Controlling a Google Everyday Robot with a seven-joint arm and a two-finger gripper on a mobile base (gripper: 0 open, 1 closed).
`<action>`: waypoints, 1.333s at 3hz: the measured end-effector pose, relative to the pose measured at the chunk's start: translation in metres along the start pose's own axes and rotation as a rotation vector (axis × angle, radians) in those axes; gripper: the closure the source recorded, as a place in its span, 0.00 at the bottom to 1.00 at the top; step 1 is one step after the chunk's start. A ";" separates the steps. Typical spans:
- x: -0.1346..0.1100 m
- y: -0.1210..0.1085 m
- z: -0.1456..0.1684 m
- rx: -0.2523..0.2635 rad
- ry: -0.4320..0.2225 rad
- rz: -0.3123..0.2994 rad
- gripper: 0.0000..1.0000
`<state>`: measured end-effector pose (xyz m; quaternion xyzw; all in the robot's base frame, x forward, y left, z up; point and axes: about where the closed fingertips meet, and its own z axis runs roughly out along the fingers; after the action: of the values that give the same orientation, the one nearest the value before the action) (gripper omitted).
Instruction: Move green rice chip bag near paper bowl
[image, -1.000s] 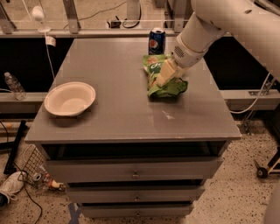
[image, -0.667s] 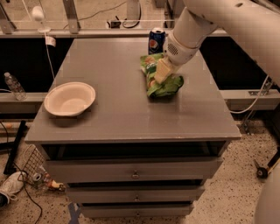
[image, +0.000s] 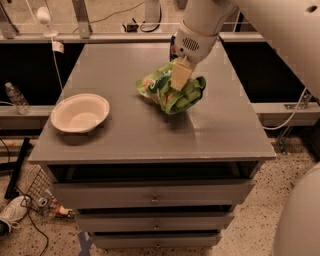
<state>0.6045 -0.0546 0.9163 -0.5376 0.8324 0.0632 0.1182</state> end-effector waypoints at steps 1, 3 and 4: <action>0.001 0.002 0.002 -0.009 0.009 -0.033 1.00; -0.016 0.004 0.011 -0.025 -0.039 -0.059 1.00; -0.038 0.016 0.015 -0.053 -0.088 -0.126 1.00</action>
Offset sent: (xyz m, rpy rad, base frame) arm -0.0018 0.0008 -0.0020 -0.0087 0.0036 0.0334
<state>0.6070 -0.0108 0.9111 -0.5888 0.7888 0.1012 0.1443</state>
